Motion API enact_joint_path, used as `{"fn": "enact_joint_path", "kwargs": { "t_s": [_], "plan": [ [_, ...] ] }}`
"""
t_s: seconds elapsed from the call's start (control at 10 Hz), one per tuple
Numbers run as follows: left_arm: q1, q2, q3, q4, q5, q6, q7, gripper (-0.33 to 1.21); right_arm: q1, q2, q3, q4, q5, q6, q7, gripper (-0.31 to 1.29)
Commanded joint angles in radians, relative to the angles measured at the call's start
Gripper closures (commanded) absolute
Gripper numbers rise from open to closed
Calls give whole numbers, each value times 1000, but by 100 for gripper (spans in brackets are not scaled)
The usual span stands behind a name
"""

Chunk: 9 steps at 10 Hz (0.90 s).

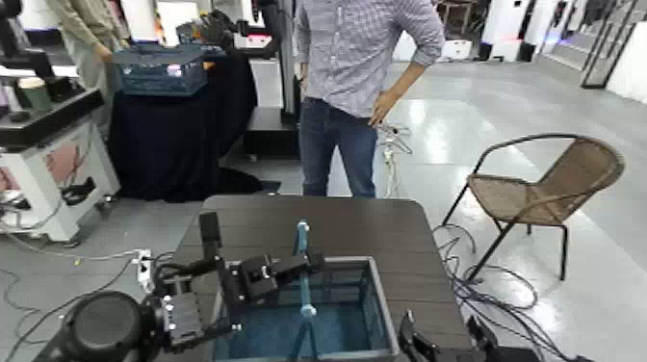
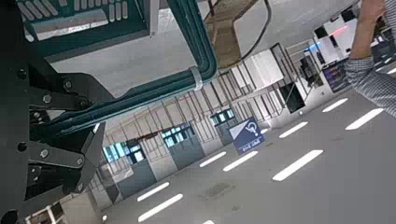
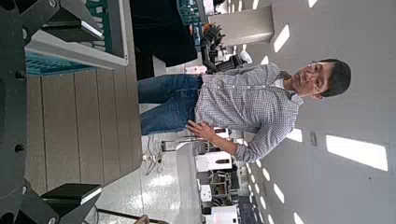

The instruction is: Grasp the handle of the crate.

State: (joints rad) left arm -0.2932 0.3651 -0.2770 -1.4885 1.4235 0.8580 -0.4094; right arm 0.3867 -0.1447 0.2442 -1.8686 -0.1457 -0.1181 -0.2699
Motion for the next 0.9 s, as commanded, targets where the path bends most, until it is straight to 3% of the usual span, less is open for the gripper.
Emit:
{"fn": "enact_joint_path", "kwargs": {
  "t_s": [0.1, 0.9],
  "plan": [
    [28, -5, -41, -36, 55, 27, 3, 120, 0, -1, 0, 2, 0, 0, 0, 15],
    [55, 2, -90, -85, 181, 50, 18, 120, 1, 2, -2, 5, -6, -2, 0, 15]
  ]
}}
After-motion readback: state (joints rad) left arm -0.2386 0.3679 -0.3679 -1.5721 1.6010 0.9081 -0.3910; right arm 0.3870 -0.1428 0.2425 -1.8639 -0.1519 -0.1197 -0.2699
